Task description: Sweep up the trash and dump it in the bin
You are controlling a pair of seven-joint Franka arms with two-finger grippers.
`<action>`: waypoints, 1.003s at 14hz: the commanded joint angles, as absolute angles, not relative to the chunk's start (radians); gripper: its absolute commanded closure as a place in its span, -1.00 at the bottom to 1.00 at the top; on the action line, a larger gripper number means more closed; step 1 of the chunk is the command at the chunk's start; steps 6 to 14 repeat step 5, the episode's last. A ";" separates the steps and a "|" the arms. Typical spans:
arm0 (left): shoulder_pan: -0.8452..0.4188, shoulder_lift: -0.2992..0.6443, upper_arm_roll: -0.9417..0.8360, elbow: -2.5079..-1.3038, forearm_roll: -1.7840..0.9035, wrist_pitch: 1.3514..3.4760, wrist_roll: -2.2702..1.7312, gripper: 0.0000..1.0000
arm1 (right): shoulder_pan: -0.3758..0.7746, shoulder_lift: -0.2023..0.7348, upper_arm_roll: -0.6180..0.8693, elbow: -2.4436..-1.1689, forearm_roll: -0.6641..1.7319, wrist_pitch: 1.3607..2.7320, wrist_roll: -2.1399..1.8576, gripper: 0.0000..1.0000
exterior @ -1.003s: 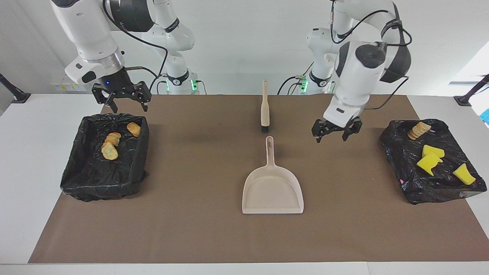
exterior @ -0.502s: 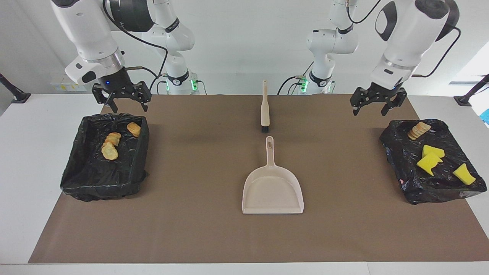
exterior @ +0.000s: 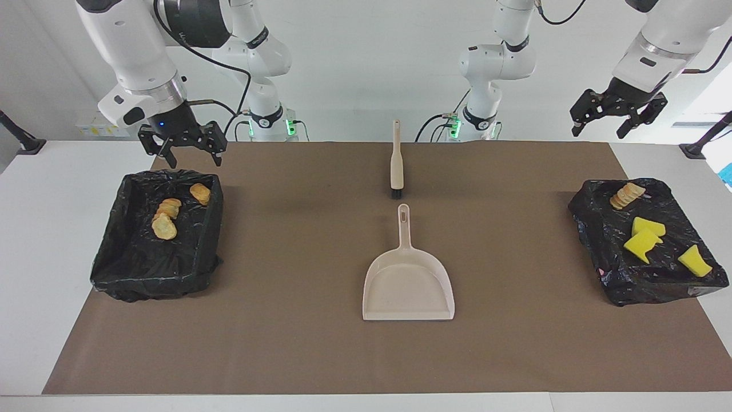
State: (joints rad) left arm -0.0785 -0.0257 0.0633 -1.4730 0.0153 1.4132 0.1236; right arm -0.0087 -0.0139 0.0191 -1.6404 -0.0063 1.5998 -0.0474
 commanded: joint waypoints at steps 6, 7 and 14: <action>-0.080 -0.020 0.071 -1.451 0.000 1.410 0.123 -1.00 | -0.014 -0.038 0.026 -1.652 0.014 1.551 -0.034 -1.00; -0.080 -0.020 0.071 -1.451 0.000 1.410 0.123 -1.00 | -0.014 -0.038 0.026 -1.652 0.014 1.551 -0.034 -1.00; -0.080 -0.020 0.071 -1.451 0.000 1.410 0.123 -1.00 | -0.014 -0.038 0.026 -1.652 0.014 1.551 -0.034 -1.00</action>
